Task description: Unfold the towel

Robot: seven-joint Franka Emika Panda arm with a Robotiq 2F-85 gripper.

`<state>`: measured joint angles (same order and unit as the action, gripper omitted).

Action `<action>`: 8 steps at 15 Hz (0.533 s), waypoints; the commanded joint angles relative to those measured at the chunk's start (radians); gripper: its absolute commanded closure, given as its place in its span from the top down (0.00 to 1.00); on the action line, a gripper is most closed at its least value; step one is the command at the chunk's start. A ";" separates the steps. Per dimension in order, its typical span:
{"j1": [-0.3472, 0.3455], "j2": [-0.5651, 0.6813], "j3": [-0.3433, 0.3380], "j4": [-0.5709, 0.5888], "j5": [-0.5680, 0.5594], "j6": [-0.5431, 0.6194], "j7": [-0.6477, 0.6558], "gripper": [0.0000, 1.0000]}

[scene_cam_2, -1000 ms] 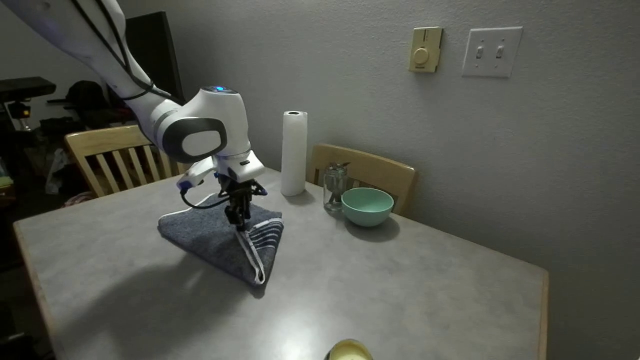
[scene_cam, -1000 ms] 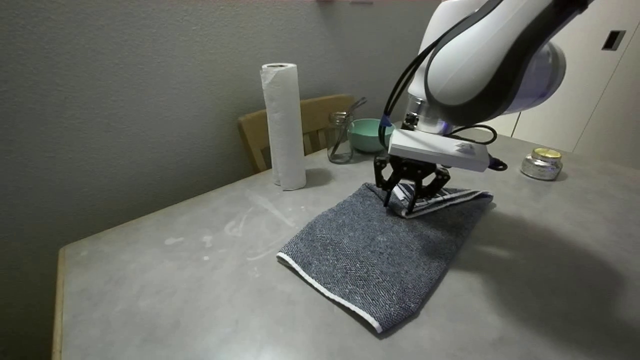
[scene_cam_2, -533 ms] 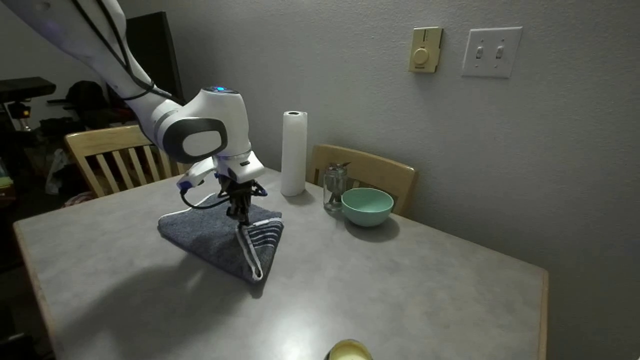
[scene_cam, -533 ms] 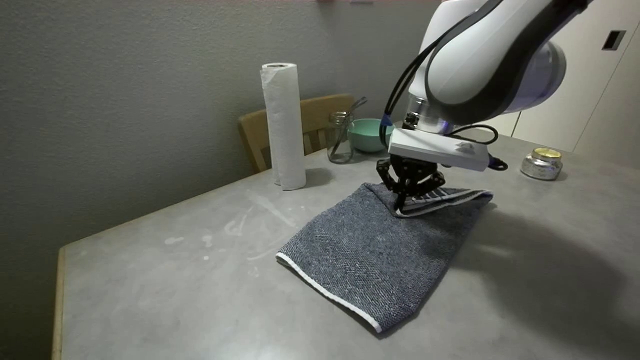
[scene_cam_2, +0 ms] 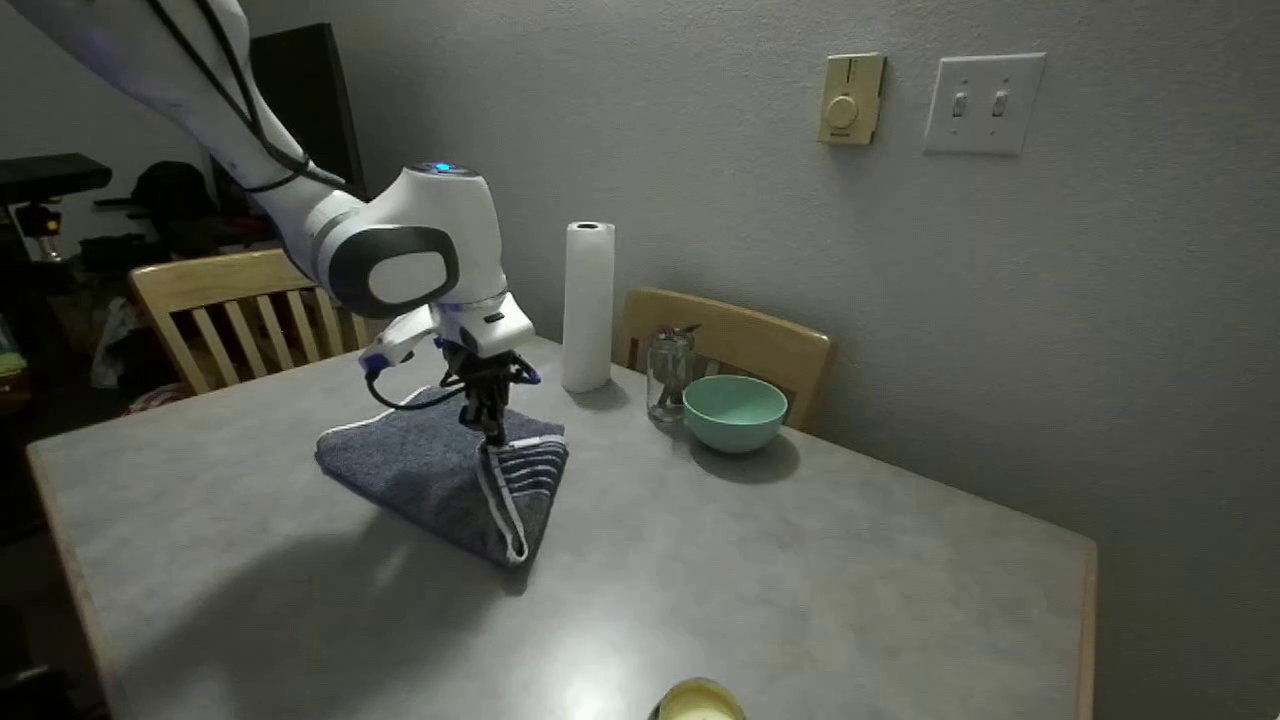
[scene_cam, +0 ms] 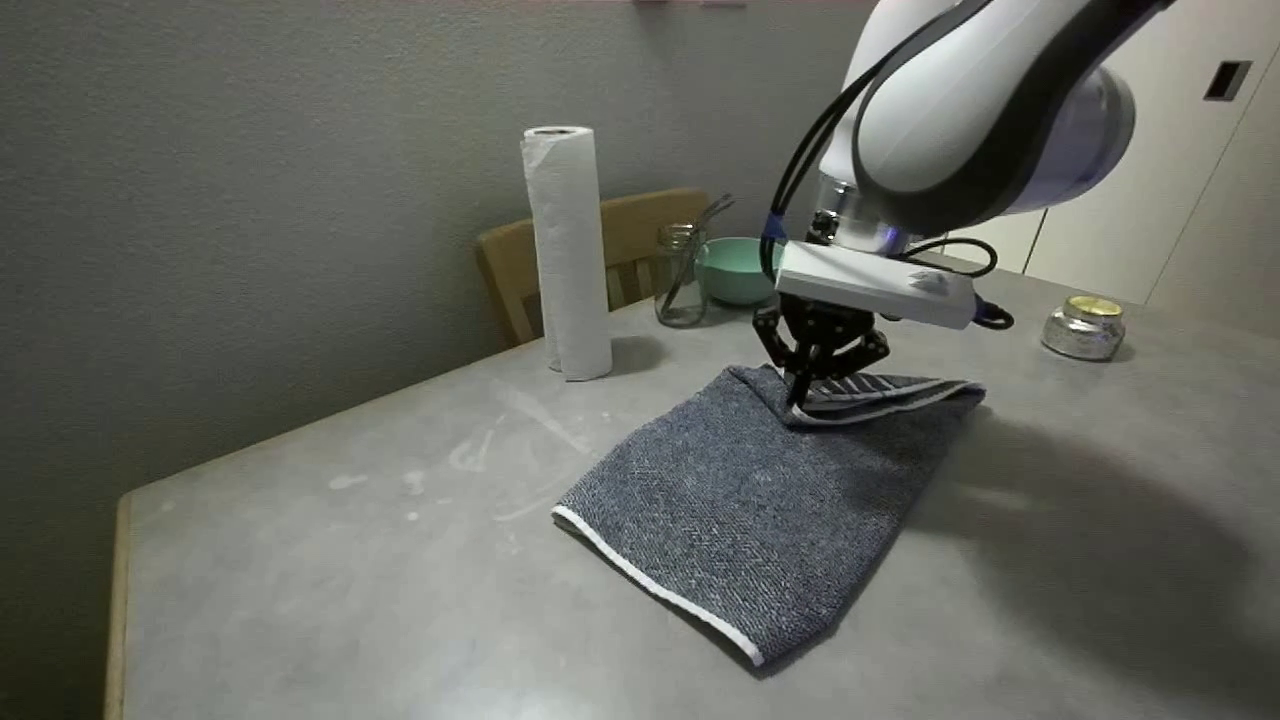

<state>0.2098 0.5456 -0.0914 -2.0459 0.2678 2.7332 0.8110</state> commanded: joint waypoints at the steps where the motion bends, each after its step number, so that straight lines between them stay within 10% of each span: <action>1: -0.006 -0.061 -0.030 -0.031 -0.034 0.002 0.036 0.00; 8: -0.005 -0.122 -0.138 -0.039 -0.156 0.017 0.121 0.00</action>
<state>0.2104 0.4596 -0.2029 -2.0544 0.1719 2.7354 0.8899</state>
